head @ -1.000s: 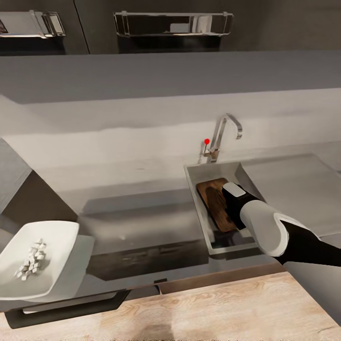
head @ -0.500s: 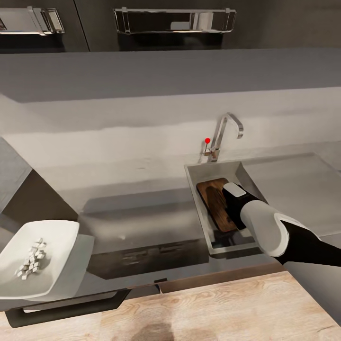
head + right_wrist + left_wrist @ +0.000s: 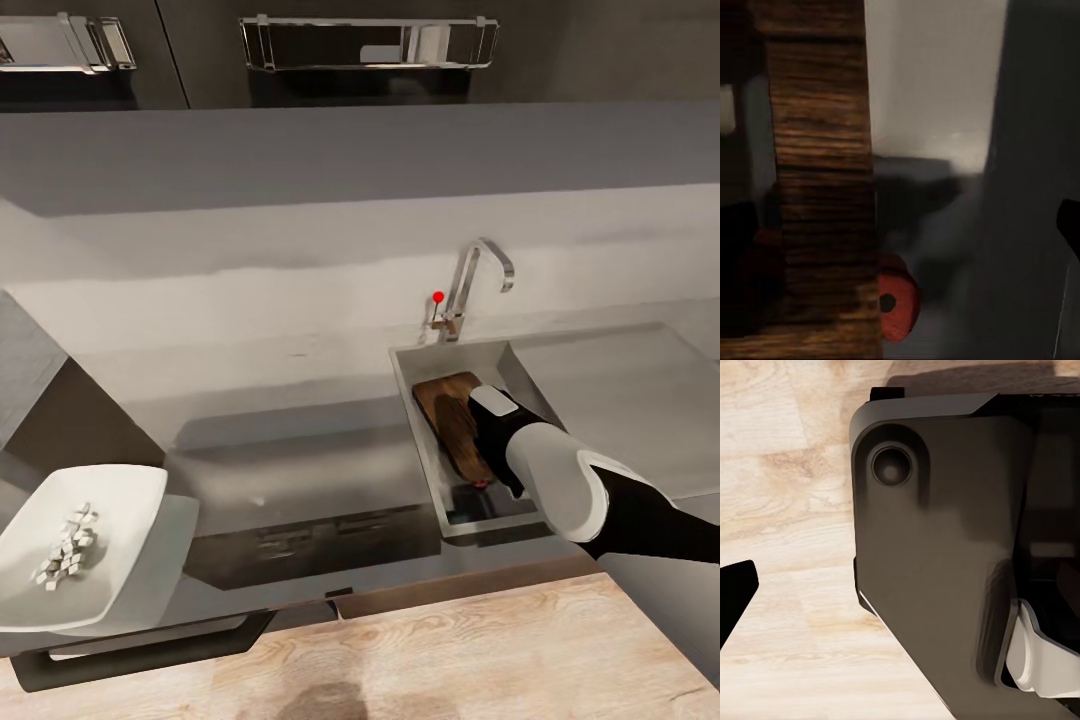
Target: In the kitchen, take the Vidalia onion out of the sink, dice it on the chopping board with the paring knife, put the diced onion into the bowl on the countertop, then place both the paring knife and the chopping board into the sink.
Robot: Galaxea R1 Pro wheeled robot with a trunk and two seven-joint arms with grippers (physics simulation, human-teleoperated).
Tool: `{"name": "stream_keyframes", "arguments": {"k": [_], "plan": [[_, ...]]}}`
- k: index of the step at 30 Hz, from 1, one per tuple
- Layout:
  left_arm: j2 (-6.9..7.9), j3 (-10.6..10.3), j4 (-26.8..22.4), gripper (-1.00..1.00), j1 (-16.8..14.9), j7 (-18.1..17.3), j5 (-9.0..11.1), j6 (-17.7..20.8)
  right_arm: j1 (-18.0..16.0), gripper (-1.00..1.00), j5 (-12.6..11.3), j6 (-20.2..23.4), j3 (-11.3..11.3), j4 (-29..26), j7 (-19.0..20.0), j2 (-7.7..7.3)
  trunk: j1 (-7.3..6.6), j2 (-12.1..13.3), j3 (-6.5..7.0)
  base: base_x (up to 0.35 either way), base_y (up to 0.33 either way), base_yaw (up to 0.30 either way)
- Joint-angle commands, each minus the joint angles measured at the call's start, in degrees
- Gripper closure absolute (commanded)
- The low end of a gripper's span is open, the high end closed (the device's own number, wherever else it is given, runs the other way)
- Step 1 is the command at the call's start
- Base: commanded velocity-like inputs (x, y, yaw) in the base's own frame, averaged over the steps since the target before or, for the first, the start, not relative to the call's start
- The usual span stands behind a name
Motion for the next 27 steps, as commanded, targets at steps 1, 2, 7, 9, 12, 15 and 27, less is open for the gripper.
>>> {"name": "stream_keyframes", "arguments": {"k": [1, 2, 7, 9, 12, 15, 27], "plan": [[-0.04, -0.49, 0.26, -1.00, -0.10, 0.06, 0.52, -0.44, -0.02, -1.00, 0.19, 0.34, 0.06, -0.38, 0.43, 0.34, 0.03, -0.10, -0.09, 0.000, 0.000, 0.000], [-0.04, -0.50, 0.26, -1.00, -0.10, 0.06, 0.52, -0.44, -0.02, -1.00, 0.27, 0.36, 0.16, -0.62, 0.67, 0.55, 0.03, -0.10, -0.09, 0.000, 0.000, 0.000], [-0.04, -0.54, 0.26, -1.00, -0.10, 0.06, 0.52, -0.44, -0.02, -1.00, 0.45, 1.14, 3.30, -4.50, 0.59, 1.36, 0.03, -0.10, -0.09, 0.000, 0.000, 0.000], [-0.04, -0.50, 0.26, -1.00, -0.10, 0.06, 0.52, -0.44, -0.02, -1.00, 0.42, 3.64, 5.90, -10.33, -1.14, 2.70, 0.03, -0.10, -0.09, 0.000, 0.000, 0.000], [-0.04, -0.49, 0.26, -1.00, -0.10, 0.06, 0.52, -0.44, -0.02, -1.00, 0.26, 10.32, 7.64, -22.31, -9.89, 5.47, 0.03, -0.10, -0.09, 0.000, 0.000, 0.000], [-0.04, -0.52, 0.26, -1.00, -0.10, 0.06, 0.52, -0.44, -0.02, -1.00, 0.10, 14.12, 7.94, -31.70, -17.00, 7.05, 0.03, -0.10, -0.09, 0.000, 0.000, 0.000], [-0.04, -0.53, 0.26, -1.00, -0.10, 0.06, 0.52, -0.44, -0.02, -1.00, -0.33, 22.50, 8.02, -35.48, -19.15, 7.05, 0.03, -0.10, -0.09, -0.047, 0.000, 0.000]]}}
